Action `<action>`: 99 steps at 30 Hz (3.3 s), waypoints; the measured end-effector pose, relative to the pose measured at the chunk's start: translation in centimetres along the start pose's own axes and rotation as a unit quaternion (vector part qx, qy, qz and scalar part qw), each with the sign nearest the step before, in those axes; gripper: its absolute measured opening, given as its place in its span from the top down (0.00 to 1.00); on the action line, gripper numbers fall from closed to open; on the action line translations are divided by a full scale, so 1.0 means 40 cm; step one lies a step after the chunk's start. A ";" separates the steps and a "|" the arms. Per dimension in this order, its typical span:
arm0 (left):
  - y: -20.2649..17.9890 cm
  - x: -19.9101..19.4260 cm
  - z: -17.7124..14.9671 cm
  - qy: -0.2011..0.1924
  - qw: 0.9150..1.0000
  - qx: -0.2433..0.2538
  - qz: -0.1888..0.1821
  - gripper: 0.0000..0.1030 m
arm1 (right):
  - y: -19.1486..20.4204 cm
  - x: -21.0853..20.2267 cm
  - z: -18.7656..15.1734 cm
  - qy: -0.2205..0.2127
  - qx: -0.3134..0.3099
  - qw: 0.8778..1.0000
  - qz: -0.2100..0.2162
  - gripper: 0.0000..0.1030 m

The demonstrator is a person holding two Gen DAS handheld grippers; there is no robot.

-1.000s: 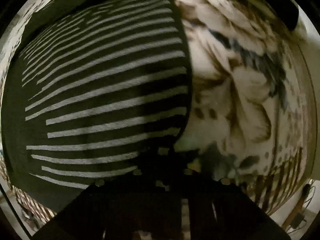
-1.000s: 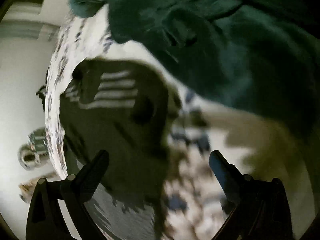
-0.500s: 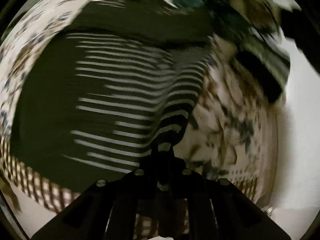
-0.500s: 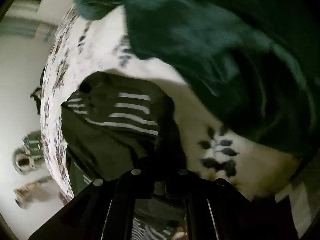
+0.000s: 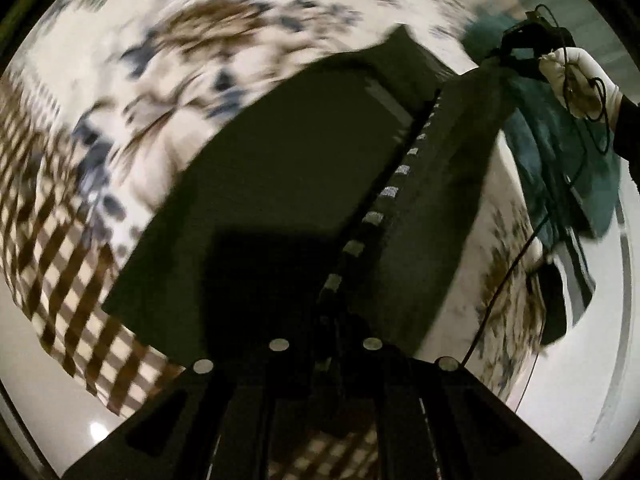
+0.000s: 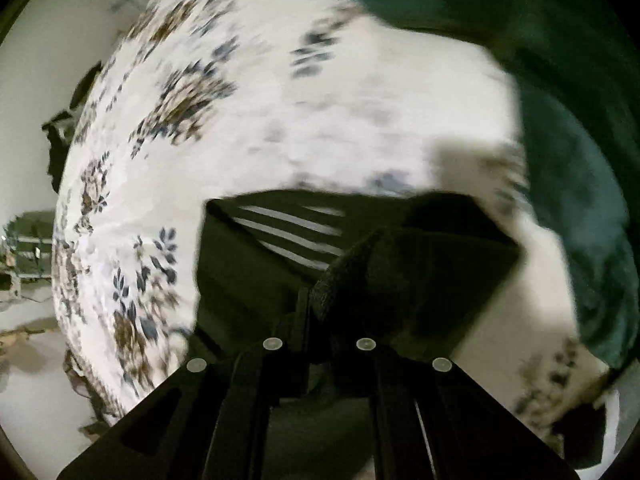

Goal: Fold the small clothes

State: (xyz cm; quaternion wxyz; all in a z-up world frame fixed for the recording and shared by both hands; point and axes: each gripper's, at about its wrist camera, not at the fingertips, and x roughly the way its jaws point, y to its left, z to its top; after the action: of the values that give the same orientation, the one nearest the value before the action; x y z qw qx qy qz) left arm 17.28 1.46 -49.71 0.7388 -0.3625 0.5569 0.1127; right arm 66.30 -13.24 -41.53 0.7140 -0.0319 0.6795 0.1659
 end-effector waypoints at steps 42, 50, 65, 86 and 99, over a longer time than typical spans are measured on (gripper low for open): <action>0.145 0.160 0.337 0.044 0.990 0.062 0.116 0.73 | -0.171 0.232 -0.890 0.079 0.169 0.977 0.100 0.40; 0.032 0.125 0.436 0.031 0.995 0.084 0.054 0.65 | -0.192 0.212 -0.931 0.061 0.169 0.977 0.118 0.40; -0.100 0.275 0.649 0.092 0.978 0.183 -0.033 0.84 | -0.304 0.185 -0.627 -0.030 0.248 0.962 0.106 0.60; -0.316 0.531 1.014 0.071 0.979 0.150 -0.117 0.90 | -0.477 0.157 -0.213 -0.145 0.319 0.935 0.056 0.86; -0.158 0.135 0.716 0.068 0.963 0.203 -0.164 0.33 | -0.304 0.008 -0.709 -0.041 0.253 0.951 0.175 0.35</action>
State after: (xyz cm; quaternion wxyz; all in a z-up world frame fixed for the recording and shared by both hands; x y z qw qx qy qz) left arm 44.00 14.61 -48.67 0.7658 -0.2978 0.5499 -0.1502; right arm 42.52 -32.34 -46.16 0.6858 0.2759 0.6641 0.1123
